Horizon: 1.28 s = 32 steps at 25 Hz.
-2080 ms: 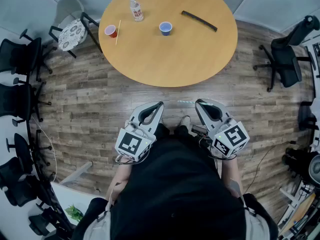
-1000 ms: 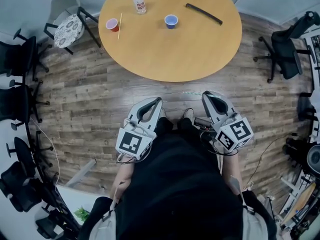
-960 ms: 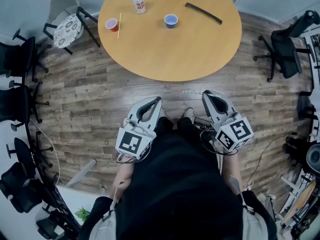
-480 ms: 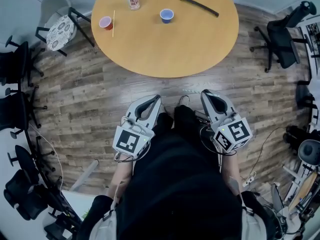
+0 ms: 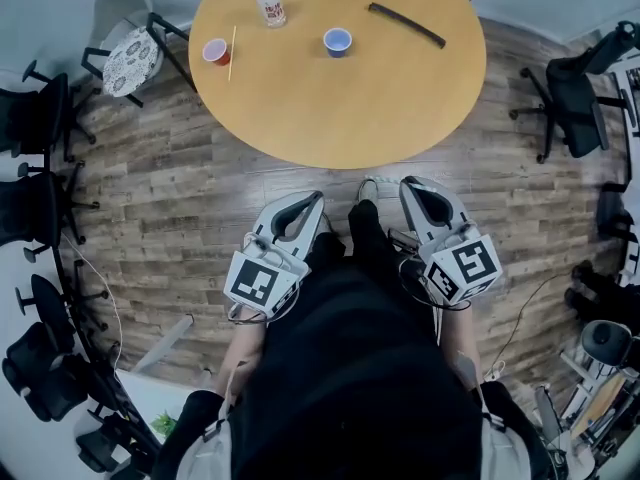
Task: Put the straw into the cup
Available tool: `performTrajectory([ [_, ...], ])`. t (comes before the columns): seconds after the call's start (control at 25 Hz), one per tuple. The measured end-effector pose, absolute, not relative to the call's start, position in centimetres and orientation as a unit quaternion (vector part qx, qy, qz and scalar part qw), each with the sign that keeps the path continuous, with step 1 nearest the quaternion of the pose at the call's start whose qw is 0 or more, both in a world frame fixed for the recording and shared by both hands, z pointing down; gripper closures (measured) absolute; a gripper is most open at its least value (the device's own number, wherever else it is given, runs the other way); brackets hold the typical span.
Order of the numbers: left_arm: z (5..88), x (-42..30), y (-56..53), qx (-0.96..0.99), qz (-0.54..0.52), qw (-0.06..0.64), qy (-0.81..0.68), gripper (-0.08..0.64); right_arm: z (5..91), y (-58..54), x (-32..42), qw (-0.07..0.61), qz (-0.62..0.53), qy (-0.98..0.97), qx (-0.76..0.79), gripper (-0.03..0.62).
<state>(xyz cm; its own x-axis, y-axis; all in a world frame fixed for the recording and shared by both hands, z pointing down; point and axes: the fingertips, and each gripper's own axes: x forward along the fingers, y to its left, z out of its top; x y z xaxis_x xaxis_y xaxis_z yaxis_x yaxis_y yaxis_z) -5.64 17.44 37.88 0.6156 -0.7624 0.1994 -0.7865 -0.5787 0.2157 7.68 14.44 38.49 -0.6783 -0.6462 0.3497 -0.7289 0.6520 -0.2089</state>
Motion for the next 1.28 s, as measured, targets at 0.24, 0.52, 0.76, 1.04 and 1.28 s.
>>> performTrajectory([
  [0.24, 37.5, -2.3, 14.2, 0.883, 0.057, 0.137, -0.446, 0.549, 38.3, 10.9, 10.5, 0.117, 0.165, -0.907, 0.370, 0.563],
  [0.52, 37.4, 1.0, 9.8, 0.873, 0.060, 0.142, -0.462, 0.550, 38.7, 6.5, 13.2, 0.111, 0.168, -0.917, 0.345, 0.563],
  [0.76, 37.4, 4.2, 7.1, 0.863, 0.062, 0.157, -0.476, 0.549, 39.4, 3.6, 14.8, 0.118, 0.172, -0.927, 0.311, 0.563],
  [1.04, 38.6, 5.8, 6.2, 0.847, 0.068, 0.183, -0.493, 0.549, 40.9, 1.3, 15.7, 0.126, 0.191, -0.930, 0.289, 0.563],
  [1.28, 39.4, 5.0, 6.0, 0.840, 0.071, 0.195, -0.502, 0.549, 41.6, 1.1, 14.4, 0.132, 0.193, -0.933, 0.273, 0.563],
])
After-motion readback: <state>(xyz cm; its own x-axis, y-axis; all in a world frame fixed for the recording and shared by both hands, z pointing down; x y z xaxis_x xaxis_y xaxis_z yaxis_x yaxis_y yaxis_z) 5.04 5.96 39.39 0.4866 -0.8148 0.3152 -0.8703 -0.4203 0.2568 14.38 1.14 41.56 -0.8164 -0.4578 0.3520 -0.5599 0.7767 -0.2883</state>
